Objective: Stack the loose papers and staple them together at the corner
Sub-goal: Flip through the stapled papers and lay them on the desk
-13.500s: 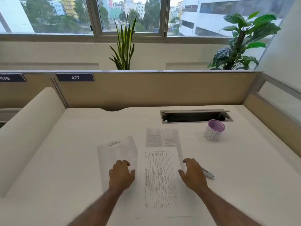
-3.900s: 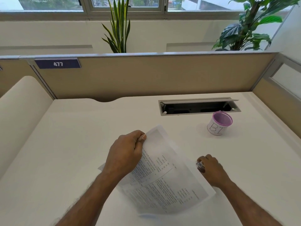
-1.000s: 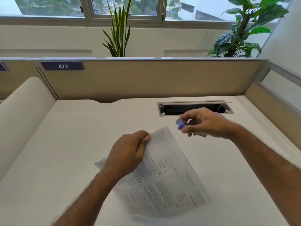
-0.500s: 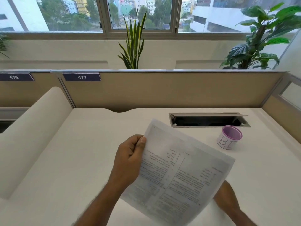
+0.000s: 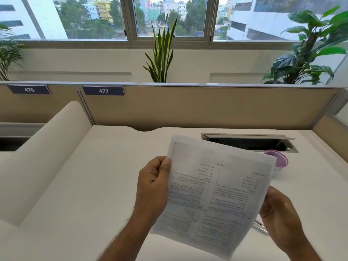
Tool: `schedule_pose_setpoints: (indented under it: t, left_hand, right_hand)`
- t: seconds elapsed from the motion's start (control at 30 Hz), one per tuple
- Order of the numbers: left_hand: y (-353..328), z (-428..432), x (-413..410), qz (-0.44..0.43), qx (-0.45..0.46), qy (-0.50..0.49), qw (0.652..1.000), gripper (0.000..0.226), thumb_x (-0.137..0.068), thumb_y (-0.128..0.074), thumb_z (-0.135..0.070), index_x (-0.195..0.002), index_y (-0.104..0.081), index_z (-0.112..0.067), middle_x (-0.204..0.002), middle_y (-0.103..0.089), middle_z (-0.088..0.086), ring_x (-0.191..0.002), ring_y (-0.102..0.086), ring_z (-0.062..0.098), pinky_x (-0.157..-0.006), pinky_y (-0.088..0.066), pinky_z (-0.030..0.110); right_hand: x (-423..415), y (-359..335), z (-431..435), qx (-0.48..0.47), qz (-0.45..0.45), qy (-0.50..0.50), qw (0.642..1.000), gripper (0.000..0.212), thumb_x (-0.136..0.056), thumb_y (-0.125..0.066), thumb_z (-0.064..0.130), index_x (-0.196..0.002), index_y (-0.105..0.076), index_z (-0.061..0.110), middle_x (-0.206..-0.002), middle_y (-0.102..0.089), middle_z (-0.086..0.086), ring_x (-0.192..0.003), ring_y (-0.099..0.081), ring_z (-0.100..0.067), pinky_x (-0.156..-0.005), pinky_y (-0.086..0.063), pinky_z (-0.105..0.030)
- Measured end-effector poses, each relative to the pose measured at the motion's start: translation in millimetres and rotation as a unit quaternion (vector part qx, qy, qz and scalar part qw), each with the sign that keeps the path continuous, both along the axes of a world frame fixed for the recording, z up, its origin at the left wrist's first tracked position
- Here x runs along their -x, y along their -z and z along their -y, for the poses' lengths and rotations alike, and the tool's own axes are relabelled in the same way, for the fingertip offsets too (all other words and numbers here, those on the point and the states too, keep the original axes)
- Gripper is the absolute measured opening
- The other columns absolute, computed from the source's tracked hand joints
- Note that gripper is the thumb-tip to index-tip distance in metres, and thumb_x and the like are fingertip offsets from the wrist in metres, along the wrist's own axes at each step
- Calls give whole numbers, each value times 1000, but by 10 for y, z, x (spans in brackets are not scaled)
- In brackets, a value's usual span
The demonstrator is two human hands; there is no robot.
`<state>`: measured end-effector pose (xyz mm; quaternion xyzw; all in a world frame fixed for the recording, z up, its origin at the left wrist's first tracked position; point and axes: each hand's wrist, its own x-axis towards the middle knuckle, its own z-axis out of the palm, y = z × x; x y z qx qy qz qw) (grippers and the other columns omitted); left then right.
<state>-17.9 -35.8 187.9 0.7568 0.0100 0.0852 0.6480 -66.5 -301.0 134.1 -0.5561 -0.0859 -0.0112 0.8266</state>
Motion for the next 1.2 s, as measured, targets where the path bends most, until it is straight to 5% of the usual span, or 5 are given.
schedule_pose_setpoints:
  t: [0.17,0.3,0.63,0.93,1.2]
  left_hand:
    - [-195,9,59,1,44,27,999,24,-96,-53,-28,-86,-73,-18,-81,-75,-1,-72,-71,17,-59,-56,23]
    - [-371,-25,4,3,88,34,996,17,-90,-60,-24,-87,-74,-14,-78,-76,-2,-70,-72,15,-59,-56,22]
    - [-401,-52,39,1,137,-17,990,25,-71,-75,-32,-80,-77,-9,-76,-78,4,-68,-74,18,-59,-57,24]
    - [-417,-48,55,-2,148,-16,989,29,-72,-74,-35,-74,-75,-6,-72,-76,7,-64,-72,21,-60,-58,30]
    - [-439,100,164,-27,219,1,975,16,-80,-72,-20,-80,-74,-4,-72,-76,9,-66,-72,21,-58,-56,26]
  right_hand:
    - [-69,-195,-97,102,-45,131,985,64,-46,-89,55,-96,-78,17,-98,-78,-12,-88,-75,-29,-70,-61,-30]
    - [-22,-329,-126,101,-70,129,984,18,-69,-72,24,-85,-79,18,-88,-78,-14,-75,-75,-33,-59,-62,-33]
    - [8,-533,-176,113,-82,164,976,19,-72,-61,12,-74,-79,18,-76,-78,-10,-61,-74,-26,-52,-62,-33]
    - [1,-576,-238,118,-57,172,976,15,-69,-67,23,-79,-78,17,-79,-79,-8,-66,-75,-23,-56,-62,-29]
    - [38,-789,-747,319,120,287,895,34,-76,-68,43,-104,-61,26,-102,-68,8,-94,-66,-14,-82,-51,-19]
